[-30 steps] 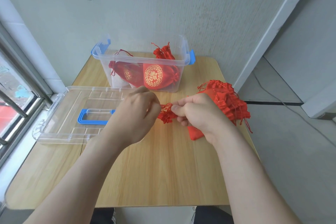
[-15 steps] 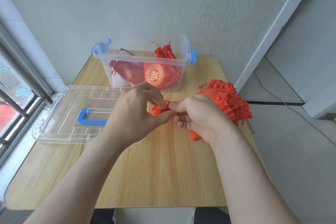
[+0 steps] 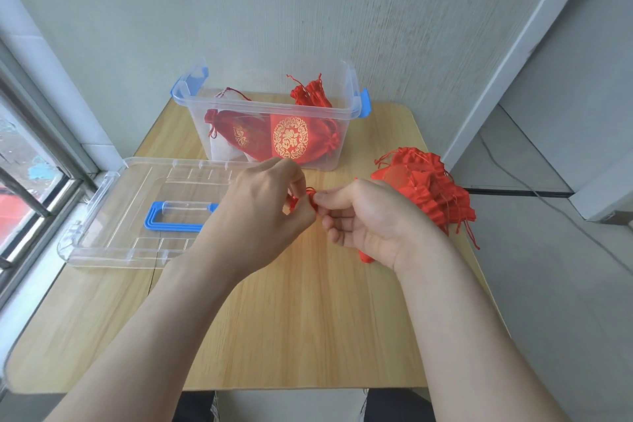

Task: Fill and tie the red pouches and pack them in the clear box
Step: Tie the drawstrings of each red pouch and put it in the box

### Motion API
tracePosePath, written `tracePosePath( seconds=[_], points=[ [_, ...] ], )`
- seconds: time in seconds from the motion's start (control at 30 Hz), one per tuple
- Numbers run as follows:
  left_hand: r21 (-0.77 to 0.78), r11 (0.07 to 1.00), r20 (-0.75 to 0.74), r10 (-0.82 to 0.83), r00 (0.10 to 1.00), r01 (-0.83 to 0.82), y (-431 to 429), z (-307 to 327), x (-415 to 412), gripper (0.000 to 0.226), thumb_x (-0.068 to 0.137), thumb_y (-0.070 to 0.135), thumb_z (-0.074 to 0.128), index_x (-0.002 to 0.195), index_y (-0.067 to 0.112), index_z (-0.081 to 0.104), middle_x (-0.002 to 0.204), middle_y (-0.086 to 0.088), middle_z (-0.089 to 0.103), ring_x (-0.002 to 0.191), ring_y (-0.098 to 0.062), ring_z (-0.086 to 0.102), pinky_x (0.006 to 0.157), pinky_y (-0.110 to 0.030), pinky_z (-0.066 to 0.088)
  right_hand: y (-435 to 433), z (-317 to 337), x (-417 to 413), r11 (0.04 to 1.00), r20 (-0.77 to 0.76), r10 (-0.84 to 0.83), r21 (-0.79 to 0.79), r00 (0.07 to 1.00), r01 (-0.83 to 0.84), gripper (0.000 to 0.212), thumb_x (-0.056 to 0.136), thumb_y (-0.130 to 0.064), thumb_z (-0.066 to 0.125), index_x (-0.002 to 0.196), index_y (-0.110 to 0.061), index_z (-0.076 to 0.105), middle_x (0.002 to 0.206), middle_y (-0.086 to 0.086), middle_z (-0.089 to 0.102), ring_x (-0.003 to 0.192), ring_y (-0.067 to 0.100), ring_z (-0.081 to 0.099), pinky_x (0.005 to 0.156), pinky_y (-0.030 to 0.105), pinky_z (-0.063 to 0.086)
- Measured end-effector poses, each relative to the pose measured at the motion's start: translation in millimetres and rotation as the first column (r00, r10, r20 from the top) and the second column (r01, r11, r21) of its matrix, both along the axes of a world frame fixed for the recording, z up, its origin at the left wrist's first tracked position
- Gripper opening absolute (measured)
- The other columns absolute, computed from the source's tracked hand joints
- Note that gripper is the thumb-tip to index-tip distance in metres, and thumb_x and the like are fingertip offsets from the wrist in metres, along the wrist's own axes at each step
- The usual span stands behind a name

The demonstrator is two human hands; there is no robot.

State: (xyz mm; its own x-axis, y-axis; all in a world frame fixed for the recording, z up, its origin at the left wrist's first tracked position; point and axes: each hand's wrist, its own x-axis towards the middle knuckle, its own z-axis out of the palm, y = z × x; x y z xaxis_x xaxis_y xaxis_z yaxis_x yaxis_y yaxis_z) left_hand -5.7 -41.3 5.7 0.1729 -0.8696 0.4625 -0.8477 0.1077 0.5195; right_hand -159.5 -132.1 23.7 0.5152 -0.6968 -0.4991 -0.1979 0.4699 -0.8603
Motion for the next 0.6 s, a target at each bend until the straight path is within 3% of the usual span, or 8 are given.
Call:
tracePosePath(
  seconds=[0.17, 0.4, 0.5, 0.6],
  points=[
    [-0.018, 1.000, 0.092, -0.020, 0.996, 0.022, 0.6, -1.3, -4.0, 0.017, 0.091, 0.014, 0.070, 0.092, 0.013, 0.052, 0.076, 0.003, 0.060, 0.065, -0.024, 0.062, 0.058, -0.046, 0.051, -0.8, -0.4, 1.0, 0.998, -0.049, 0.029, -0.049, 0.998, -0.032, 0.009, 0.091, -0.003, 0.071, 0.096, 0.000, 0.078, 0.074, 0.008, 0.067, 0.061, 0.015, 0.059, 0.057, 0.027, 0.049],
    [-0.025, 0.996, 0.208, 0.084, 0.975, -0.081, 1.7, 5.0, 0.9, 0.006, 0.084, 0.027, 0.071, 0.082, 0.032, 0.074, 0.069, 0.013, 0.068, 0.063, -0.011, 0.064, 0.053, -0.037, 0.053, -1.5, -2.5, 1.8, 0.998, -0.076, 0.031, -0.061, 0.997, -0.035, 0.003, 0.090, -0.002, 0.073, 0.089, -0.003, 0.075, 0.069, 0.006, 0.067, 0.060, 0.015, 0.058, 0.057, 0.028, 0.049],
    [0.022, 0.996, 0.081, 0.090, 0.993, -0.092, 2.0, 8.6, -3.2, 0.011, 0.080, 0.025, 0.073, 0.086, 0.034, 0.077, 0.073, 0.017, 0.070, 0.063, -0.006, 0.063, 0.058, -0.033, 0.055, -1.4, -4.2, 2.3, 0.997, -0.084, 0.013, -0.069, 0.996, -0.019, 0.003, 0.090, -0.003, 0.073, 0.089, -0.003, 0.076, 0.070, 0.005, 0.068, 0.061, 0.016, 0.058, 0.058, 0.028, 0.049],
    [0.044, 0.996, -0.151, 0.082, 0.985, -0.077, 0.2, 12.4, -6.8, 0.023, 0.080, 0.012, 0.074, 0.096, 0.028, 0.077, 0.077, 0.016, 0.073, 0.066, -0.007, 0.068, 0.064, -0.014, 0.050, -2.9, -5.1, 2.1, 0.997, -0.071, -0.001, -0.073, 0.997, -0.004, 0.007, 0.090, -0.004, 0.073, 0.095, -0.001, 0.077, 0.073, 0.006, 0.068, 0.062, 0.016, 0.058, 0.058, 0.028, 0.049]
  ],
)
